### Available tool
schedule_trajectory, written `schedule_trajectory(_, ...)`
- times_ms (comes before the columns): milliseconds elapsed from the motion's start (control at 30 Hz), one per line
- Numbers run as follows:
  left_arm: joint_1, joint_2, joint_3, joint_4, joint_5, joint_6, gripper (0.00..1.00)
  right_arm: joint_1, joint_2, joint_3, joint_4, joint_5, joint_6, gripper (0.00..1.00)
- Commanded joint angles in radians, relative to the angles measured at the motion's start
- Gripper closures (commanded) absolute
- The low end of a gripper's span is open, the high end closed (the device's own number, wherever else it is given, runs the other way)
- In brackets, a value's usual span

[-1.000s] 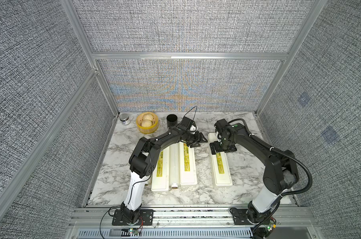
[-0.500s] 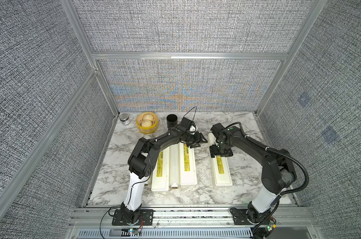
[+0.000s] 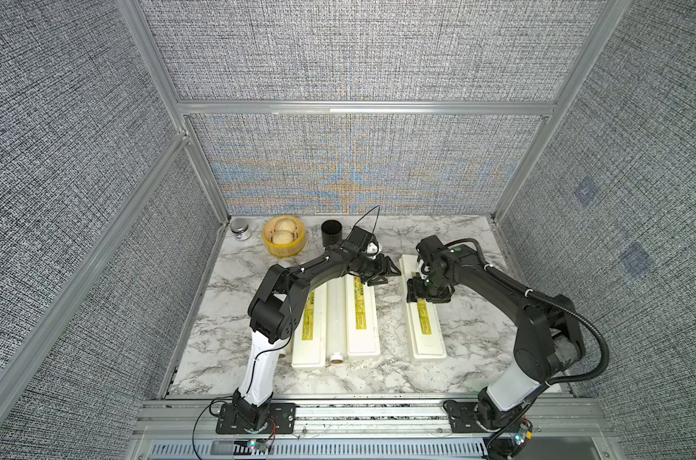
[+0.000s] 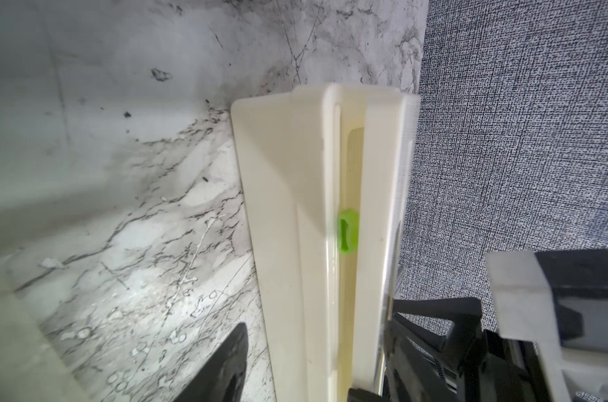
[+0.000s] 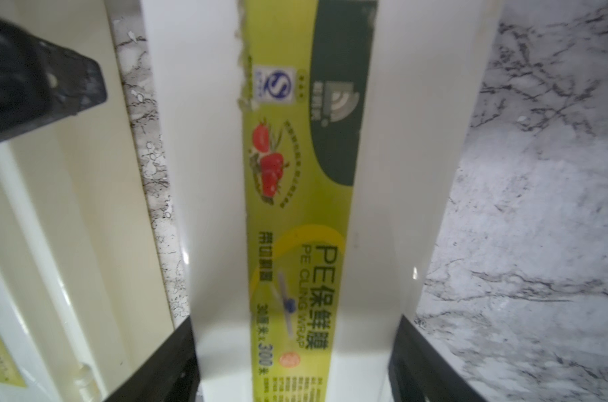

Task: Put plastic wrap rolls into dispensers
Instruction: Open the lid of the plastic wrap cutting box.

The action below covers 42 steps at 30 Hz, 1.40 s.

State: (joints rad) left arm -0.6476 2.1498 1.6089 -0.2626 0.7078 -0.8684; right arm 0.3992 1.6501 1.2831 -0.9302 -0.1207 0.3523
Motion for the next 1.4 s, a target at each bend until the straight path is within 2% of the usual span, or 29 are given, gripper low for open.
schedule_trajectory(0,-0.007,0.023,0.02,-0.057,-0.017,0.014,0.41,-0.012,-0.016,-0.007,0.029,-0.097,-0.018,0.27)
schedule_trajectory(367,-0.043,0.084,0.083,-0.109,-0.026,0.026,0.45,-0.027,-0.023,-0.015,0.041,-0.126,-0.029,0.27)
schedule_trajectory(467,-0.046,0.087,0.101,-0.097,-0.001,0.021,0.44,-0.024,-0.015,-0.006,0.024,-0.107,-0.04,0.18)
schedule_trajectory(633,-0.049,0.087,0.128,-0.087,0.027,0.013,0.43,-0.005,-0.019,0.022,-0.036,0.005,-0.062,0.01)
schedule_trajectory(933,-0.052,0.102,0.16,-0.081,0.046,0.008,0.43,-0.001,-0.012,0.017,-0.113,0.119,-0.093,0.02)
schedule_trajectory(1233,-0.052,0.1,0.166,-0.107,0.033,0.029,0.42,-0.133,-0.178,-0.058,-0.137,0.057,-0.126,0.04)
schedule_trajectory(1367,-0.052,0.094,0.156,-0.108,0.032,0.032,0.42,-0.201,-0.235,-0.109,-0.154,0.069,-0.143,0.04)
